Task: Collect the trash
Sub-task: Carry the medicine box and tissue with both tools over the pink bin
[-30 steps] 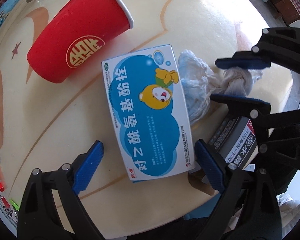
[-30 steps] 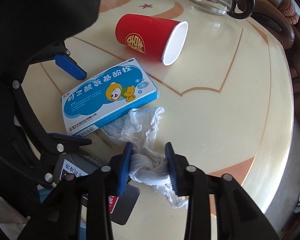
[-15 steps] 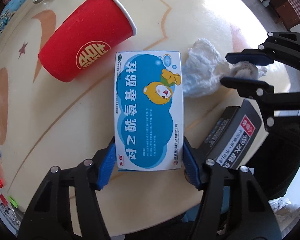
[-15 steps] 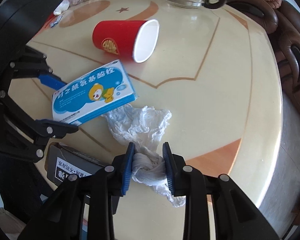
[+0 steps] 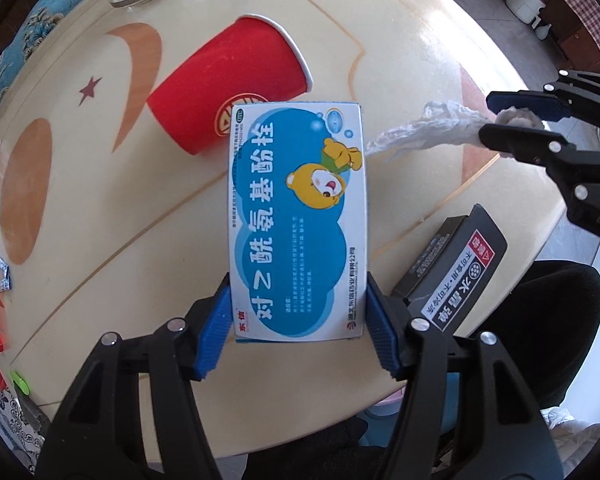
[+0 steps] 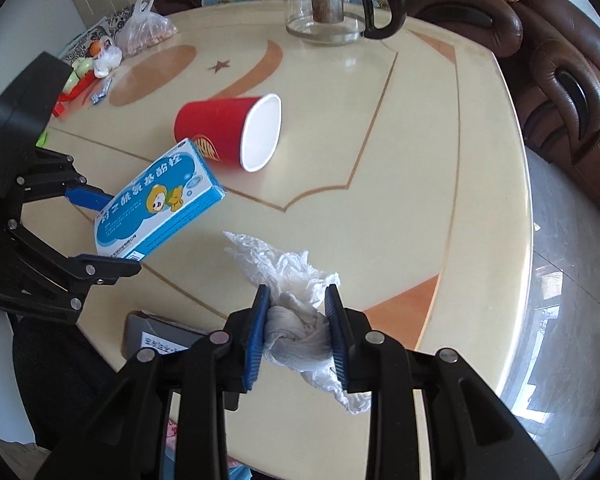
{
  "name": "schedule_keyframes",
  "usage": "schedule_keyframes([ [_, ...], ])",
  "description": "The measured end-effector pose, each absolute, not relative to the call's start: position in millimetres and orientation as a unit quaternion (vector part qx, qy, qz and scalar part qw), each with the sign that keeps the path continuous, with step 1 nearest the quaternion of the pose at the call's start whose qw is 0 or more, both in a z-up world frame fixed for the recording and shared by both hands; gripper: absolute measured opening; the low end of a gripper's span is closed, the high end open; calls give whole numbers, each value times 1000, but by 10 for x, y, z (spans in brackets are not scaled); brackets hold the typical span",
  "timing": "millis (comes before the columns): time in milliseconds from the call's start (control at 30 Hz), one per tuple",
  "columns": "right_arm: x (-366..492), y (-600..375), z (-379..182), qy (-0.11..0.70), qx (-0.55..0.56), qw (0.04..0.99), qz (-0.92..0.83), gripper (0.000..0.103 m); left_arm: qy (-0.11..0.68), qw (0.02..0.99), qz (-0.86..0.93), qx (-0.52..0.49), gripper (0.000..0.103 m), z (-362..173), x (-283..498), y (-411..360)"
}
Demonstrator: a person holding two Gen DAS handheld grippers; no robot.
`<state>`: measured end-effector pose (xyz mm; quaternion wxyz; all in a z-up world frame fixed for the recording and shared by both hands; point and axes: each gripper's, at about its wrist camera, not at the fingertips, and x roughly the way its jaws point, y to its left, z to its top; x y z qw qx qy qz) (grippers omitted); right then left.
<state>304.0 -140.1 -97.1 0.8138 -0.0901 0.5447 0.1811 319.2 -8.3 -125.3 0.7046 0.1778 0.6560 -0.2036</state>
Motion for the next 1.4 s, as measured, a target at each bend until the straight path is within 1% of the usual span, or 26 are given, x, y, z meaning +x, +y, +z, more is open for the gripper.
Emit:
schedule_keyframes([
  [333,2945,-1374,-462,516,-93,832,182,28,633,729,-196,171,60,-979,2901,4],
  [400,2869,-1355,-346,509,-96,836,182,28,628,734,-195,171,60,-935,2814,33],
  [500,2745,-1298,-214,500,-102,841,183,28,619,742,-193,172,60,-714,2713,51],
  [767,2262,-1129,66,480,-112,847,198,28,605,755,-186,174,60,-430,2316,97],
  [1067,1719,-978,200,471,-121,848,209,28,594,761,-192,176,60,-373,1813,165],
  [1400,1160,-826,61,482,-132,837,222,28,593,760,-201,174,60,-474,1235,210],
])
